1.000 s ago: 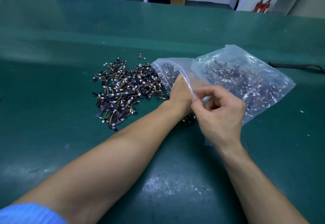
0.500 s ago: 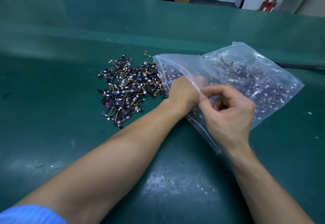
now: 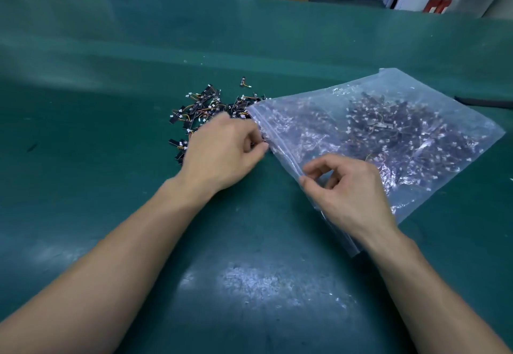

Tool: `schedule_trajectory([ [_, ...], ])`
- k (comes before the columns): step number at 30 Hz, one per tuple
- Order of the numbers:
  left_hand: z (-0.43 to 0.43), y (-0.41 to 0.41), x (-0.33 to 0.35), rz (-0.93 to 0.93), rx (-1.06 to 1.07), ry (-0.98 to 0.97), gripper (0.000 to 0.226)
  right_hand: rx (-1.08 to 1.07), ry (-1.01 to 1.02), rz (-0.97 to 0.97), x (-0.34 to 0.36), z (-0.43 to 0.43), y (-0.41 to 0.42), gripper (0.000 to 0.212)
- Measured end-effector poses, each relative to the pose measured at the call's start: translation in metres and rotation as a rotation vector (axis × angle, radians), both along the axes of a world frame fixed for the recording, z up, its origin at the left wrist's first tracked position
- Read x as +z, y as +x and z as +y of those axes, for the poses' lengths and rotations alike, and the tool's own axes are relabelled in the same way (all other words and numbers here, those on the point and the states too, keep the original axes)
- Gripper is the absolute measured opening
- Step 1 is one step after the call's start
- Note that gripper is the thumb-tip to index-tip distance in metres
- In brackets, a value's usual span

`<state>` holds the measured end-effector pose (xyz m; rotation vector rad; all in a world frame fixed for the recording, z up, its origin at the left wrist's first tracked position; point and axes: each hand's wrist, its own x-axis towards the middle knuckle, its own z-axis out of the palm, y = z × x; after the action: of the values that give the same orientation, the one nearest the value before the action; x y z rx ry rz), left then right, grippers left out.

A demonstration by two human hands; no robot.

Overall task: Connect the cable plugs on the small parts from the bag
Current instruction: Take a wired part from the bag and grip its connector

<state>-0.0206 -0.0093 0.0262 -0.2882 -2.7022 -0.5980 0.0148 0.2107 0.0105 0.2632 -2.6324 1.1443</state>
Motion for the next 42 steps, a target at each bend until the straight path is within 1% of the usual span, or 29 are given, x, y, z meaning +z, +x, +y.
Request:
schedule_trajectory([
  [2,-0.02,-0.002,0.0,0.051,0.048,0.005,0.012,0.002,-0.007,-0.011,0.0,0.0,0.0,0.011],
  [5,-0.037,-0.007,-0.002,-0.001,0.123,-0.077,0.017,0.01,-0.017,-0.033,0.0,0.001,0.001,0.013],
  [7,-0.04,-0.007,-0.004,-0.033,0.113,-0.119,0.015,0.011,-0.025,-0.05,-0.001,0.001,0.001,0.014],
  [11,-0.038,-0.006,-0.005,0.001,0.076,-0.129,0.008,0.01,-0.036,-0.057,-0.001,0.001,0.001,0.014],
  [13,-0.039,-0.006,-0.004,0.05,0.058,-0.101,0.006,0.015,-0.045,-0.061,0.0,0.001,0.001,0.014],
  [17,-0.035,-0.001,0.001,0.225,-0.049,-0.019,0.007,0.005,-0.091,-0.033,0.001,-0.001,0.002,0.013],
  [19,-0.027,0.003,0.004,0.284,-0.116,0.014,0.014,0.013,-0.107,0.003,0.002,-0.002,0.003,0.012],
  [21,-0.017,0.008,0.005,0.291,-0.207,0.052,0.025,0.039,-0.119,0.041,0.004,-0.003,0.005,0.011],
  [24,-0.004,0.015,0.003,0.265,-0.367,0.093,0.04,0.11,-0.141,0.082,0.007,-0.005,0.006,0.009],
  [26,0.003,0.019,0.002,0.227,-0.462,0.135,0.047,0.161,-0.167,0.089,0.007,-0.006,0.006,0.003],
  [28,0.007,0.021,0.001,0.181,-0.536,0.187,0.051,0.198,-0.18,0.089,0.006,-0.007,0.006,0.002],
  [31,0.01,0.022,0.001,0.15,-0.58,0.218,0.056,0.211,-0.18,0.085,0.003,-0.006,0.005,0.006],
  [34,0.011,0.023,0.0,0.131,-0.577,0.243,0.058,0.2,-0.191,0.098,0.001,-0.006,0.004,0.009],
  [36,0.011,0.023,-0.001,0.153,-0.534,0.249,0.051,0.17,-0.209,0.113,0.002,-0.005,0.003,0.009],
  [40,0.008,0.022,-0.003,0.141,-0.454,0.284,0.014,0.12,-0.291,0.093,0.004,-0.001,0.001,0.013],
  [42,0.008,0.021,-0.004,0.134,-0.452,0.276,0.006,0.114,-0.298,0.084,0.005,0.0,0.001,0.015],
])
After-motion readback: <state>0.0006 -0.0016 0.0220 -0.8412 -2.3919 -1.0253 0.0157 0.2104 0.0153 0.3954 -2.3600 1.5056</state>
